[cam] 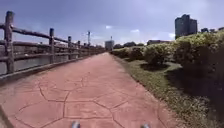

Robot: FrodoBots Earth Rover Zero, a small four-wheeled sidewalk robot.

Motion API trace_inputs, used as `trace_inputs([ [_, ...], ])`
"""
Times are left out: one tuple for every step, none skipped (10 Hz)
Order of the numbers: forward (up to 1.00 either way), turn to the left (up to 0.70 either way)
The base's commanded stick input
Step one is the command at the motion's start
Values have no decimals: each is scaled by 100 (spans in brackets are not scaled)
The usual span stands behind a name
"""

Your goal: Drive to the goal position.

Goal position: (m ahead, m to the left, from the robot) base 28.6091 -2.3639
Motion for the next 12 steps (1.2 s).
trace_inputs([
  [70, 29],
  [70, 26],
  [70, 23],
  [70, 20],
  [70, 17],
  [70, 15],
  [70, 12],
  [70, 9],
  [70, 6],
  [70, 3],
  [70, 0],
  [70, 0],
])
